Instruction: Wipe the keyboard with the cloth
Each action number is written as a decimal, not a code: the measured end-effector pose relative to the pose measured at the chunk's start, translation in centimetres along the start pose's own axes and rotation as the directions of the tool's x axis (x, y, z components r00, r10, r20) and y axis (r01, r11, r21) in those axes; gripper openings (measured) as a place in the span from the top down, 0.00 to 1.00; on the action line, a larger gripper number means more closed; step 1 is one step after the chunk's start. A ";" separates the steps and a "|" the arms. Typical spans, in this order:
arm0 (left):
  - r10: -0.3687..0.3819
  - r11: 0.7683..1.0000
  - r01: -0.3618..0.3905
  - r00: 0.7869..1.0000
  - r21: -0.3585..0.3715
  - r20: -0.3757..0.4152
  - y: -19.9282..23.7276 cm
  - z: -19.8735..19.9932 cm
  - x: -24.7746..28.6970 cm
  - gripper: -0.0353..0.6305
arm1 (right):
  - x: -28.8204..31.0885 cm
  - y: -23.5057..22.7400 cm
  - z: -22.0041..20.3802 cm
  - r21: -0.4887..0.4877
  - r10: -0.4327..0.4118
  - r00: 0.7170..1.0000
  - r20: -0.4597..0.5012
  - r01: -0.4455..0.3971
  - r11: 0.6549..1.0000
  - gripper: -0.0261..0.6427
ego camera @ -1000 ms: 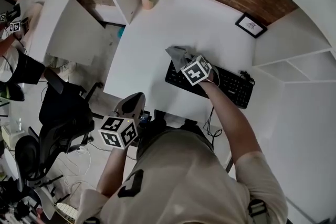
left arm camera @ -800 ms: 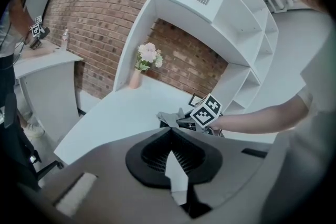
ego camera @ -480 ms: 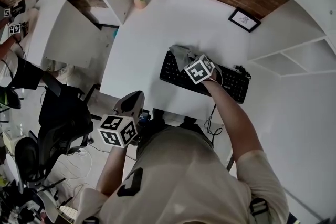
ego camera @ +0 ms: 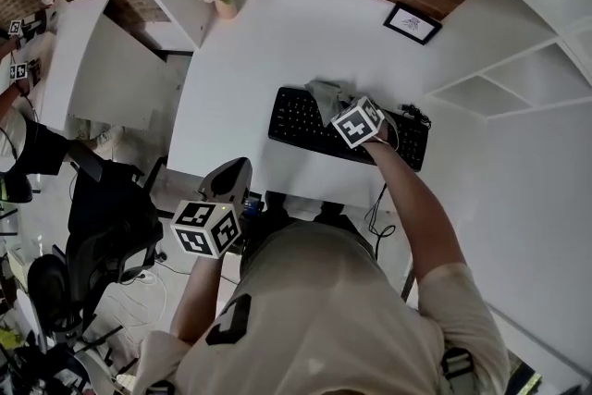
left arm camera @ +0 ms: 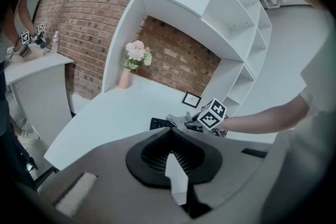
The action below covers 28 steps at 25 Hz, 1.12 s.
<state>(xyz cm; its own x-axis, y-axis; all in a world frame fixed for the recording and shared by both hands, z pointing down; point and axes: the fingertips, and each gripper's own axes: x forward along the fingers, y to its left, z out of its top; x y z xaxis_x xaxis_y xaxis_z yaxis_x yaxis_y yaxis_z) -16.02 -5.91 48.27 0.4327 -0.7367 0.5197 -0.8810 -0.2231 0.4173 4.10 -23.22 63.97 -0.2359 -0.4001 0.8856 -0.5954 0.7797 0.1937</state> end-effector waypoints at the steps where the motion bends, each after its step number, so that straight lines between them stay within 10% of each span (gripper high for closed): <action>1: -0.002 1.000 0.002 1.000 0.003 -0.001 -0.2 0.0 0.1 0.94 | -0.1 -0.3 -0.5 0.005 -0.004 1.000 -0.004 0.004 1.000 0.93; 28: -0.041 0.998 0.043 0.999 0.055 -0.033 -4.9 -0.9 1.6 0.94 | -3.5 -6.3 -10.4 0.086 -0.114 0.992 -0.054 0.118 0.989 0.93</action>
<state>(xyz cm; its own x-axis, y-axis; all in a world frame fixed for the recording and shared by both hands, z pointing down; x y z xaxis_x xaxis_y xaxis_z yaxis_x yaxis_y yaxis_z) -10.86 -5.43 47.69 0.4749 -0.7050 0.5266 -0.8706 -0.2893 0.3979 16.68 -21.77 64.06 -0.1246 -0.4595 0.8794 -0.6827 0.6829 0.2601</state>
